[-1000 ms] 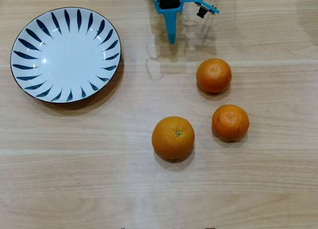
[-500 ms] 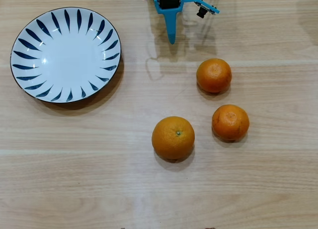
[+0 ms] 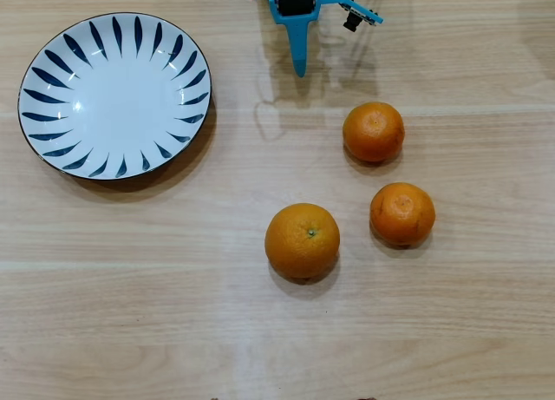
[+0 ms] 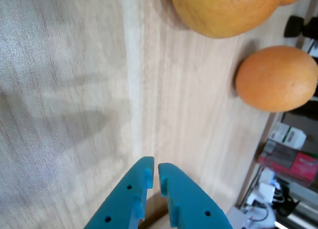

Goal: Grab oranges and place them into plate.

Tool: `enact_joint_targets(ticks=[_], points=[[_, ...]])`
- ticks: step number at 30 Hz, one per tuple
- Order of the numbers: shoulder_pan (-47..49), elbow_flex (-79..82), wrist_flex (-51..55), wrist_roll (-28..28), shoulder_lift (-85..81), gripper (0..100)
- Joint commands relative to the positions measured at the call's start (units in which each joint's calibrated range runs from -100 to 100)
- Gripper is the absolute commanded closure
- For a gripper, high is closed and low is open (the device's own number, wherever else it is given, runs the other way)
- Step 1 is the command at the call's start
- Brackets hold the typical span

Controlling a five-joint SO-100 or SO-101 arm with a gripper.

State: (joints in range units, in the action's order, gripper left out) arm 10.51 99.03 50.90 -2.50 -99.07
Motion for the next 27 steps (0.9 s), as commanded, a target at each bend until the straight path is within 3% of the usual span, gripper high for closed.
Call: enact_joint_targets(ticks=[1,20,25,27], points=[[-0.11,0.79,-0.5,-0.06,-0.59,98],[-0.19,-0.29,-0.5,0.2,-0.25,98],[0.86,-15.69,0.28,-0.16,9.55,98],[2.88,-30.9,3.46,-0.16,21.13,98]])
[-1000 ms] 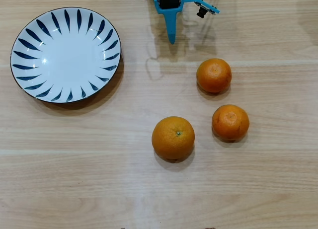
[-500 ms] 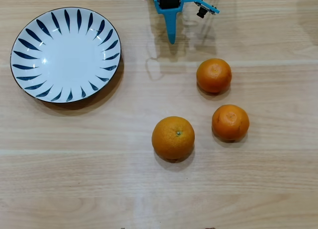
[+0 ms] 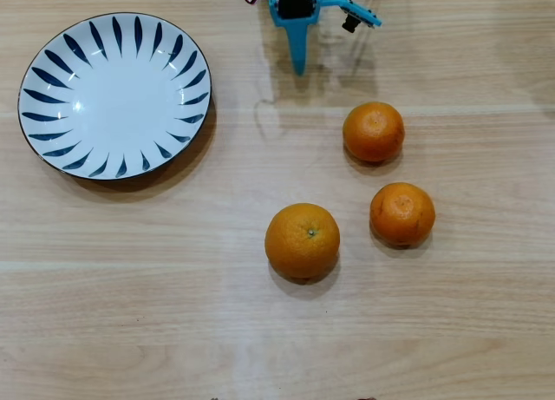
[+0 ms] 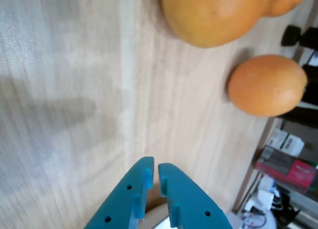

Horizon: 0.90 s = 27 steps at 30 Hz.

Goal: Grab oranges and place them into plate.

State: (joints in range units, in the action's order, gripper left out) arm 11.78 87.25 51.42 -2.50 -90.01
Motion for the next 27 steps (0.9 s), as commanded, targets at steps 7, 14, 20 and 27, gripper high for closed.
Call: enact_joint_targets(ticks=[7,14,20,27], points=[[5.32,-56.33,23.22,-0.21,36.42,98],[9.76,-77.61,36.72,-3.04,54.51,98],[11.85,-83.49,37.49,-20.76,64.82,98],[13.38,-88.02,37.58,-33.77,74.12,98]])
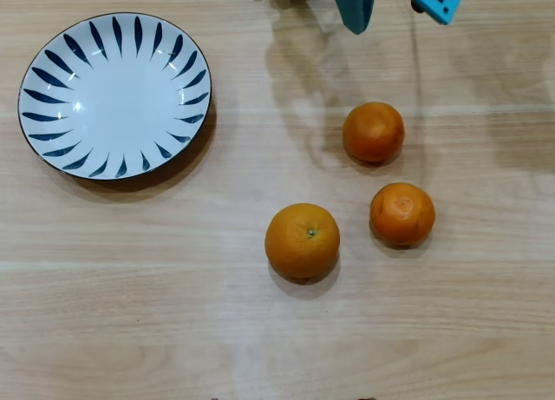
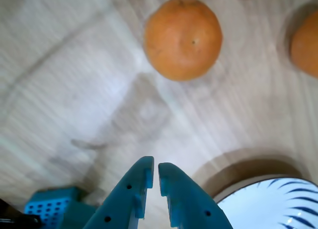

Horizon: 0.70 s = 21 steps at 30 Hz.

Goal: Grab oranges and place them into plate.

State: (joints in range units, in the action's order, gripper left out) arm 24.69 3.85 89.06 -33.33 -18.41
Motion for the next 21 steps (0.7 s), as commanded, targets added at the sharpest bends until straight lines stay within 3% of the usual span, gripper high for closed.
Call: enact_joint_targets(ticks=[1,10,14,21], points=[[0.47,-5.44,-0.32,-3.0,3.7,98],[0.55,-19.47,-0.41,-3.1,17.99,98],[0.95,-25.63,0.2,-9.22,22.3,98],[3.77,-25.99,-0.58,-13.56,24.16,81]])
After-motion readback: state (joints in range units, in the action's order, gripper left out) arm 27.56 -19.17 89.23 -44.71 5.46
